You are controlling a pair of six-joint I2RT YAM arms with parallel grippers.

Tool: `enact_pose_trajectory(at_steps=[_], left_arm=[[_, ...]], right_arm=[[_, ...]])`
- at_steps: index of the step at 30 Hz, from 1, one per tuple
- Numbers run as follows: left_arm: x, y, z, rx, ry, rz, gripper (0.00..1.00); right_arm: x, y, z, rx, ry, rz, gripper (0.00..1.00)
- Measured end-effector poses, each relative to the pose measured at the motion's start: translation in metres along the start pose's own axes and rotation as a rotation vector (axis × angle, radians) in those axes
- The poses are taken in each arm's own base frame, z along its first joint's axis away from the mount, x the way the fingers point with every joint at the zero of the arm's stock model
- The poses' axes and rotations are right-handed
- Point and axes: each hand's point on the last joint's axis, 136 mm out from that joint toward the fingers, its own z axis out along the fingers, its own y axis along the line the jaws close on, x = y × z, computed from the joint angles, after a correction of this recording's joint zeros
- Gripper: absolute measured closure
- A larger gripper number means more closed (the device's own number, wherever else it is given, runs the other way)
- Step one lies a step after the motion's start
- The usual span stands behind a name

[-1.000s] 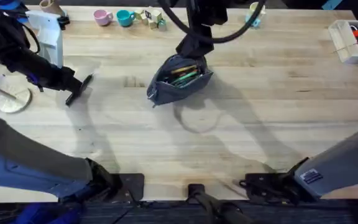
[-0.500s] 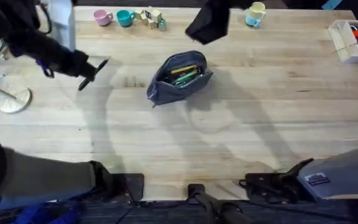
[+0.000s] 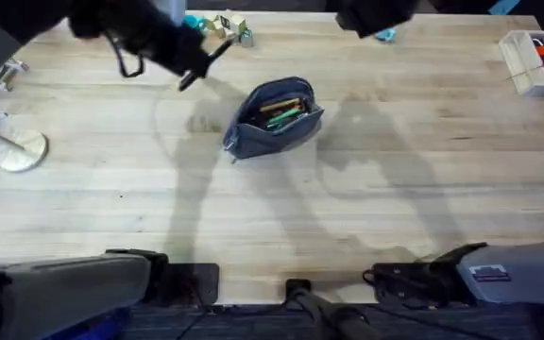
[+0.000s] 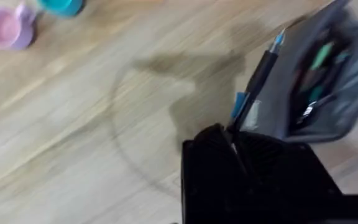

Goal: Unzip the bag, pick up the pens from the table one at a time and place them inside, then zip the bag closed.

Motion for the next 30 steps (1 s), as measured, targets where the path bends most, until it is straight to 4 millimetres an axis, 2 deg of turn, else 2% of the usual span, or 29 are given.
enact_pose_trajectory(at_steps=[2,7,16,20,24,27,30], left_arm=[[-0.011,-0.016,-0.001,0.02,-0.022,0.01,0.958],[-0.021,-0.053,0.002,0.08,-0.025,0.013,0.958],[-0.041,-0.105,0.004,0.154,-0.072,0.039,0.958],[-0.052,-0.117,0.003,0.166,-0.112,0.057,0.958],[-0.059,-0.118,0.004,0.168,-0.139,0.046,0.958],[-0.057,-0.118,0.015,0.172,-0.111,0.028,0.958],[-0.05,-0.12,0.036,0.182,-0.053,0.011,0.958]], right_arm=[[0.008,0.003,-0.004,-0.009,0.025,0.017,0.004],[0.026,0.003,-0.01,-0.037,0.071,0.064,0.005],[0.038,-0.018,-0.023,-0.063,0.019,0.143,0.006],[0.037,-0.017,-0.024,-0.081,-0.003,0.132,0.006],[0.034,-0.014,-0.024,-0.095,-0.015,0.125,0.006],[0.034,-0.014,-0.024,-0.098,-0.018,0.114,0.005],[0.034,-0.014,-0.024,-0.099,-0.019,0.107,0.006]])
